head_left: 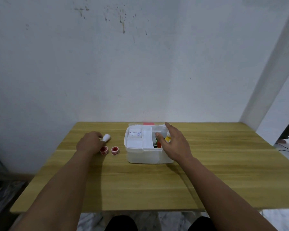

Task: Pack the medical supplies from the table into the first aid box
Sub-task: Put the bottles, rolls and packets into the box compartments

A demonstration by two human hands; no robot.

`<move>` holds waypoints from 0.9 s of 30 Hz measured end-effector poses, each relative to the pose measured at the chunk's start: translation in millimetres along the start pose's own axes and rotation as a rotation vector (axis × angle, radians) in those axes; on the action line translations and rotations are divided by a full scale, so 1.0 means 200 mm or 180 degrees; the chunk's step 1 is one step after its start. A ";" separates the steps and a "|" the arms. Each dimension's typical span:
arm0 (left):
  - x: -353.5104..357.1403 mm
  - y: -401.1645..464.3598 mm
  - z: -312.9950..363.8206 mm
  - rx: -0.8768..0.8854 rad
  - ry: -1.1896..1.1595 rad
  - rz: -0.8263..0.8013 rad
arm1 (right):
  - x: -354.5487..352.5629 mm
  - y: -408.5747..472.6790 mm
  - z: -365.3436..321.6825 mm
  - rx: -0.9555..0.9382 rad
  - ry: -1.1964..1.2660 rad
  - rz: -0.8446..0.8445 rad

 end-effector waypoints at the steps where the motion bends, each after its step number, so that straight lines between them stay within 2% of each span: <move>1: -0.01 0.00 0.01 0.0014 -0.0008 0.0035 | 0.00 0.00 0.00 -0.0003 -0.0006 0.0006; 8: -0.22 -0.10 0.31 0.0527 -0.0479 0.0418 | -0.01 -0.01 -0.01 0.0008 0.0015 0.0013; 13: -0.30 -0.23 0.71 0.0971 -0.0971 0.0188 | -0.02 -0.01 -0.01 -0.0024 0.0044 0.0049; 19: -0.16 -0.39 1.02 0.1287 -0.0126 -0.0293 | -0.02 -0.01 -0.01 -0.0041 0.0071 0.0052; 27: -0.07 -0.41 1.03 0.1236 0.0353 -0.0377 | -0.02 -0.01 -0.01 -0.0060 0.0113 0.0087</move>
Point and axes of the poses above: each hand's wrist, its own y-axis towards the middle knuckle, its own x-axis out of the palm, z = x × y, the point moved 7 cm from there along y, towards the middle knuckle, and after that the axes turned 8 degrees about -x, right-handed, at the moved point
